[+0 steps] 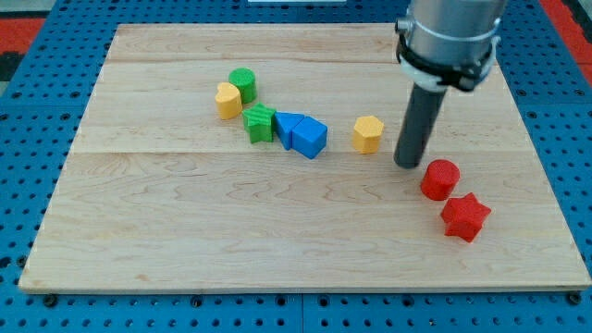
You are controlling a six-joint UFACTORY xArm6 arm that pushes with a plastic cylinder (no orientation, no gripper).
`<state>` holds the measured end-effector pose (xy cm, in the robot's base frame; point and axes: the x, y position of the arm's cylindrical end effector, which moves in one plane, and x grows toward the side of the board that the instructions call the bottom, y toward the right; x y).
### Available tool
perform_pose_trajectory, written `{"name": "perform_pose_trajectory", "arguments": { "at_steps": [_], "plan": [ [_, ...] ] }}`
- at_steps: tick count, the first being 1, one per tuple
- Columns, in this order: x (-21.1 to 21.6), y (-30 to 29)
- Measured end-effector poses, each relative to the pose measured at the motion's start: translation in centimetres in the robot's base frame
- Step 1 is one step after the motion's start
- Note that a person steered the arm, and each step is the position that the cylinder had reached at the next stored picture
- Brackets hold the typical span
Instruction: Push the yellow hexagon above the blue cube
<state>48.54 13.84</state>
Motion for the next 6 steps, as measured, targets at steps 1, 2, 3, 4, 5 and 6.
{"name": "perform_pose_trajectory", "arguments": {
  "at_steps": [1,2,3,4,5,6],
  "plan": [
    [2.0,3.0],
    [1.5,3.0],
    [1.5,3.0],
    [0.8,1.8],
    [-1.6,-2.9],
    [-4.1,-2.2]
  ]
}}
